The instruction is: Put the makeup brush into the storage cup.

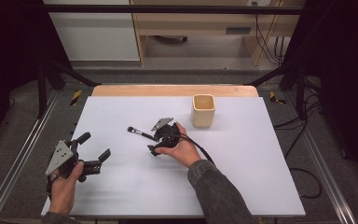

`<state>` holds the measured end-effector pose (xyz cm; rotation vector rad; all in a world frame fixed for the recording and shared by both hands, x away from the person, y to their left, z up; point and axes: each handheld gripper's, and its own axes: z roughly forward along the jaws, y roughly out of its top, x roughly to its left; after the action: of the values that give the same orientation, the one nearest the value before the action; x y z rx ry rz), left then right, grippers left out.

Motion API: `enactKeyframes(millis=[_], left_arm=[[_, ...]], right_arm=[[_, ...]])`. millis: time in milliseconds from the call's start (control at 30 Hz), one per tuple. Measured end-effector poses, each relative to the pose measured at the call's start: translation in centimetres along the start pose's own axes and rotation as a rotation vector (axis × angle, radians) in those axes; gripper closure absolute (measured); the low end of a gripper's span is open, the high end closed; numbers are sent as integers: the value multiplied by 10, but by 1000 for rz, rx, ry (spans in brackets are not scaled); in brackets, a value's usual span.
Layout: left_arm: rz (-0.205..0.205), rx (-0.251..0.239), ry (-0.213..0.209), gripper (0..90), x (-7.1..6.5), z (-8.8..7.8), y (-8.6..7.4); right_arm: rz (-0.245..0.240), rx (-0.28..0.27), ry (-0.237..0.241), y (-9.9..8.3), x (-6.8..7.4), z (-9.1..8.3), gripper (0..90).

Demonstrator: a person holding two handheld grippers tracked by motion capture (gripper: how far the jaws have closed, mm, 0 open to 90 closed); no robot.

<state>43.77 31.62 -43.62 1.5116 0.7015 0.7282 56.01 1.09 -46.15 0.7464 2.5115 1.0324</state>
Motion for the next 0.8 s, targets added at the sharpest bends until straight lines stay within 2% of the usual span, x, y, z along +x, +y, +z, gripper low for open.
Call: enactKeyframes(millis=[233, 800], left_arm=[[0, 1, -4, 3, 0, 1, 0], [1, 1, -3, 3, 0, 0, 0]], right_arm=[[9, 0, -5, -2, -6, 1, 86], [11, -5, -6, 0, -5, 0, 83]])
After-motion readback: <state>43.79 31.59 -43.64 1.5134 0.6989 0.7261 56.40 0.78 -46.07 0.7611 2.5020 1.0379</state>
